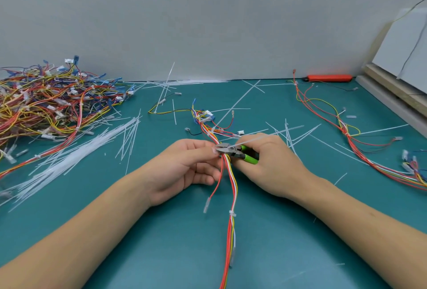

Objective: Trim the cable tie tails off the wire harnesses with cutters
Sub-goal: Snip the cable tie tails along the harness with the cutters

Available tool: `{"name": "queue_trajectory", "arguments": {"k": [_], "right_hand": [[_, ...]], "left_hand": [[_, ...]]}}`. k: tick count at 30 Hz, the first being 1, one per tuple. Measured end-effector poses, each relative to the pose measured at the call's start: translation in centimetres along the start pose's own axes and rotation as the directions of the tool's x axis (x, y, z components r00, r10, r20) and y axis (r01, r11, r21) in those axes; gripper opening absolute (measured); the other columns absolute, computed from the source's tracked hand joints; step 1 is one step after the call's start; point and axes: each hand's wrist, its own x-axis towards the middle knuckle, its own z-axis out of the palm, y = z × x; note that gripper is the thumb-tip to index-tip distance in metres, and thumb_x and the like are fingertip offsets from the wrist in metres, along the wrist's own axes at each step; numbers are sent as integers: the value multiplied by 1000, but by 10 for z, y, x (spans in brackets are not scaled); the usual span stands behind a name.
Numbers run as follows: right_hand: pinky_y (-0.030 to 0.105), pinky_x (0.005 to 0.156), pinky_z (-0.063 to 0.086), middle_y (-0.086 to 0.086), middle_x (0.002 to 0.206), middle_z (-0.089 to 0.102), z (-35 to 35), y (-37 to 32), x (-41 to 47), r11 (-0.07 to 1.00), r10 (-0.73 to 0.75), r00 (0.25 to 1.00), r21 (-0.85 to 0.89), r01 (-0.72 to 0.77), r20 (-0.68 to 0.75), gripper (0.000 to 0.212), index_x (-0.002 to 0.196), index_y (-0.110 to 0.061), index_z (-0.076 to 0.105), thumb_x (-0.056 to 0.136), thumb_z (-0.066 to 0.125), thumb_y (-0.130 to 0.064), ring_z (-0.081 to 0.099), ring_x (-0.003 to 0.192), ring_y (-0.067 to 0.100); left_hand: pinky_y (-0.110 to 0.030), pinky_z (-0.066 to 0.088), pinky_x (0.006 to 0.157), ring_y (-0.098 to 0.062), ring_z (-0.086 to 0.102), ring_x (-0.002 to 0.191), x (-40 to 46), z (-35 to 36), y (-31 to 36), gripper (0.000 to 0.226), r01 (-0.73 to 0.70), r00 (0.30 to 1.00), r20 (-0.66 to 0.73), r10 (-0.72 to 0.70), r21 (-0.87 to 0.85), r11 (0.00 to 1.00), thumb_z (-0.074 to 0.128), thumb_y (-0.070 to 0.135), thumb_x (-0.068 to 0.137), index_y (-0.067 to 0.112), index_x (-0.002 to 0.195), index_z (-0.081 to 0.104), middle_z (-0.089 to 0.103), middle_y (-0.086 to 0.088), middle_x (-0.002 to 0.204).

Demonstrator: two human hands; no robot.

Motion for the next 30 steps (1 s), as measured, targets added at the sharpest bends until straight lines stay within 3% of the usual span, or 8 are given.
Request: {"name": "queue_trajectory", "arguments": {"k": [12,18,23,30], "right_hand": [[40,65,46,-5,66,55,-1,-2,-1,1000,11,1000,11,-11,-2,17,74,-18,63,89,63,-27,52,69,16],[41,59,44,1,54,44,1,-1,-1,974,105,994,-198,-106,-15,36,67,-16,50,92,65,-37,44,62,29],[43,67,50,0,66,59,-3,-6,-2,994,95,995,-56,-93,23,34,76,-18,63,85,51,-49,54,70,23],[43,67,49,-2,68,57,-3,-5,0,1000,6,1000,-7,-6,23,20,75,-23,62,85,53,-38,54,70,23]], "left_hand": [[-24,56,59,-16,65,62,1,1,-1,12,-10,1000,-15,11,11,1000,67,21,91,13,88,75,68,-9,81],[-25,56,60,-18,64,63,-1,1,0,14,-12,1000,-12,12,6,1000,66,20,94,6,94,68,67,-10,82],[-24,56,60,-16,65,63,-3,3,1,14,-14,1000,-11,14,20,1000,64,18,96,13,88,74,69,-9,82],[-24,56,60,-16,66,63,-2,3,1,14,-11,1000,-10,11,9,1000,65,20,93,14,86,75,69,-9,82]]}}
